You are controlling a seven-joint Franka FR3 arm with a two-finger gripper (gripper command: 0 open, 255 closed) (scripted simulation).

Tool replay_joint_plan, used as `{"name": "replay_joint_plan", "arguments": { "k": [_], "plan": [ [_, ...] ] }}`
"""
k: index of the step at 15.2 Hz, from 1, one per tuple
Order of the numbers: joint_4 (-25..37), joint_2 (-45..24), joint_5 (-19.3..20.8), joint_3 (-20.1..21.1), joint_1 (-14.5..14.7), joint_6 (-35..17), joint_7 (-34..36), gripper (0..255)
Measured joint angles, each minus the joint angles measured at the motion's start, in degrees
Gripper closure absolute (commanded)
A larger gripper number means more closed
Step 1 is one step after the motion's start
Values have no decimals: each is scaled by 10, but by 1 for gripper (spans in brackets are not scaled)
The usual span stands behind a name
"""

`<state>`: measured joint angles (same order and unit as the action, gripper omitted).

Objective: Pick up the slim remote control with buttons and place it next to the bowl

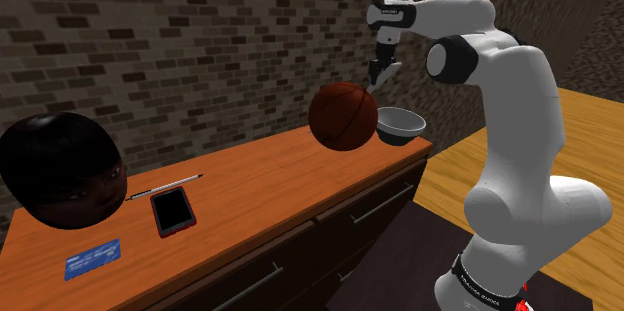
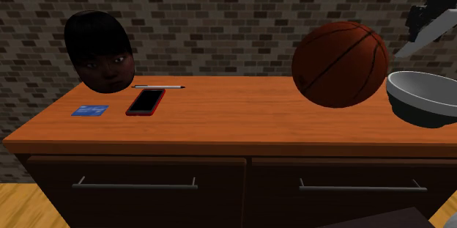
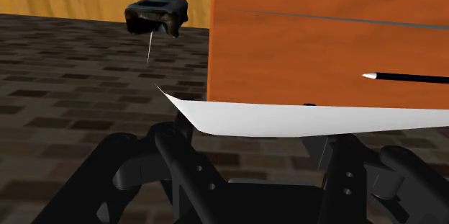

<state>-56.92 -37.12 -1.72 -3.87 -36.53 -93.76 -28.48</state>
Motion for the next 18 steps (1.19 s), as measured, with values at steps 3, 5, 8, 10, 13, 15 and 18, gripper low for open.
{"name": "replay_joint_plan", "arguments": {
  "k": [3,5,8,10,13,15,18],
  "plan": [
    [-34,6,0,0,1,-27,-1,255],
    [-51,8,0,0,2,-43,0,255],
    [-73,8,0,0,2,-65,-1,255],
    [-95,11,0,0,2,-84,-1,255],
    [-112,8,0,0,2,-104,-1,255],
    [-123,6,0,0,2,-118,-2,255],
    [-140,5,0,0,4,-138,0,255]
  ]
}}
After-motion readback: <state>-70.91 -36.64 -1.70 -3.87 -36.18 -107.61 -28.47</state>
